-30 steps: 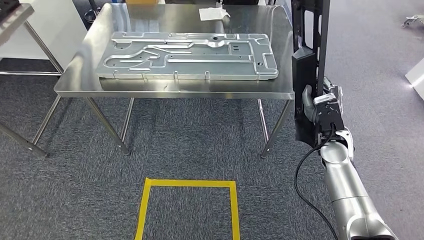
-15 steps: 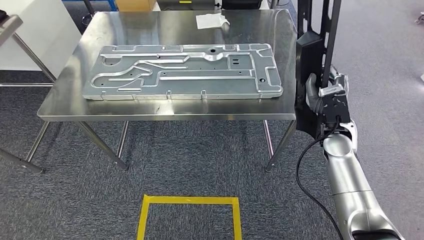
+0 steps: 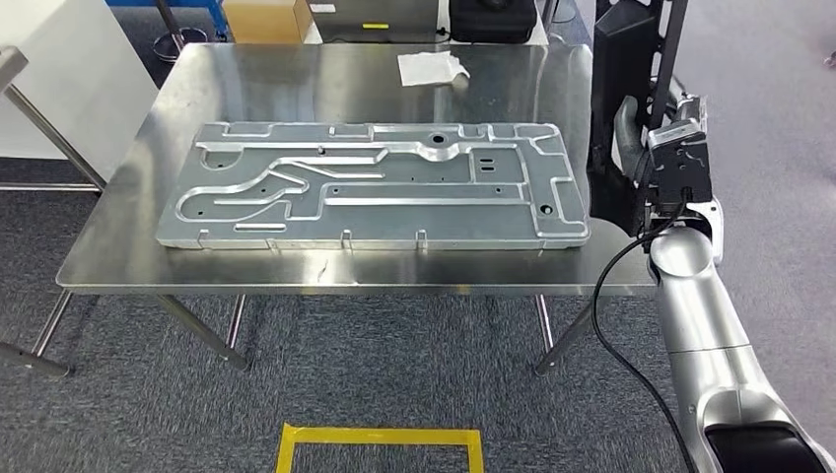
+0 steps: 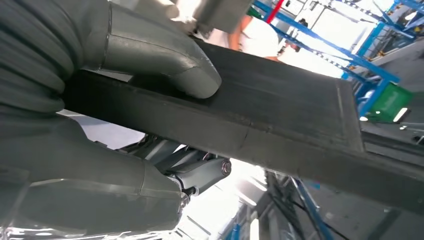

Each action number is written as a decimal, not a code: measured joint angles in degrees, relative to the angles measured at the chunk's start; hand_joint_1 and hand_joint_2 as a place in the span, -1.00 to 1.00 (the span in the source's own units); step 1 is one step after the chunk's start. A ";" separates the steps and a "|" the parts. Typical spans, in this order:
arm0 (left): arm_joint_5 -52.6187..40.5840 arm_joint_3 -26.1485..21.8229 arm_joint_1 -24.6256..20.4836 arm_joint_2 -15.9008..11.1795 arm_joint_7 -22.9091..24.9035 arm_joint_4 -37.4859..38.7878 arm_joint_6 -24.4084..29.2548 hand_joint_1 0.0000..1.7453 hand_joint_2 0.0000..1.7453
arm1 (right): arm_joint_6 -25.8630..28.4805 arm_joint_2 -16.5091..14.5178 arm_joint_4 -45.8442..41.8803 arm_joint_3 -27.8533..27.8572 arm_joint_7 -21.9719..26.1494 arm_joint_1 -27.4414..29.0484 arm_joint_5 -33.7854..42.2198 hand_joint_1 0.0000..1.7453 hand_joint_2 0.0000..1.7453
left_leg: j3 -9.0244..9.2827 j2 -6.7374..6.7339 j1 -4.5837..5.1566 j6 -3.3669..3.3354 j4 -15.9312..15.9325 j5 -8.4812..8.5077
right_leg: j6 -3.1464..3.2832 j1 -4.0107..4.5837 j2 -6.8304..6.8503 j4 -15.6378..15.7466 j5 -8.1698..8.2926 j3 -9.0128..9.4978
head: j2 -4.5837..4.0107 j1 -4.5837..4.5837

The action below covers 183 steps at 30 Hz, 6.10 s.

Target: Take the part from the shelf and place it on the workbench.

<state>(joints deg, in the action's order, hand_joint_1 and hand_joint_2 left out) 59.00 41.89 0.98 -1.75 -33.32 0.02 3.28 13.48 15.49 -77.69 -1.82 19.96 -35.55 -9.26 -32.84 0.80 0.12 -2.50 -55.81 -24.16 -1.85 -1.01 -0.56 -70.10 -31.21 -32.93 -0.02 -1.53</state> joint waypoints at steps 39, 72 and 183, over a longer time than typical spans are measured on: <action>11.41 7.72 -0.81 -4.72 1.55 0.01 -4.12 -1.00 -1.00 | 1.48 -3.86 9.85 -3.54 -2.99 -3.50 -13.84 1.00 1.00 | -1.59 -0.26 -0.39 1.21 -3.94 -1.89 | -1.94 -1.96 0.47 9.42 5.44 -2.72 | 0.01 0.13; 11.64 20.34 -1.95 0.52 4.55 -0.08 0.09 -1.00 -1.00 | 11.60 -20.08 46.97 -16.25 -7.26 -16.90 -65.08 1.00 1.00 | -2.18 -0.26 -0.50 2.62 -3.78 -1.33 | -0.45 -1.14 0.27 10.09 5.65 -3.03 | 0.00 -0.02; 24.70 20.73 -3.16 8.64 -0.12 -2.25 4.09 -1.00 -1.00 | -8.12 -21.95 -32.91 12.80 15.44 43.84 2.75 -1.00 -1.00 | -7.97 -0.54 -0.30 2.87 -3.27 4.47 | 2.09 -0.17 0.67 13.07 0.96 5.45 | 0.00 -0.08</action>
<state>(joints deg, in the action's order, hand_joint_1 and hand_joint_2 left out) 83.70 62.62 -2.18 6.89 -33.44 -2.23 7.37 5.36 -6.45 -110.60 10.98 35.39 8.29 -6.51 -40.81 0.25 -0.19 0.37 -59.09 -19.69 0.25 -1.18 0.11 -57.03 -30.25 -27.47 -0.02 -1.61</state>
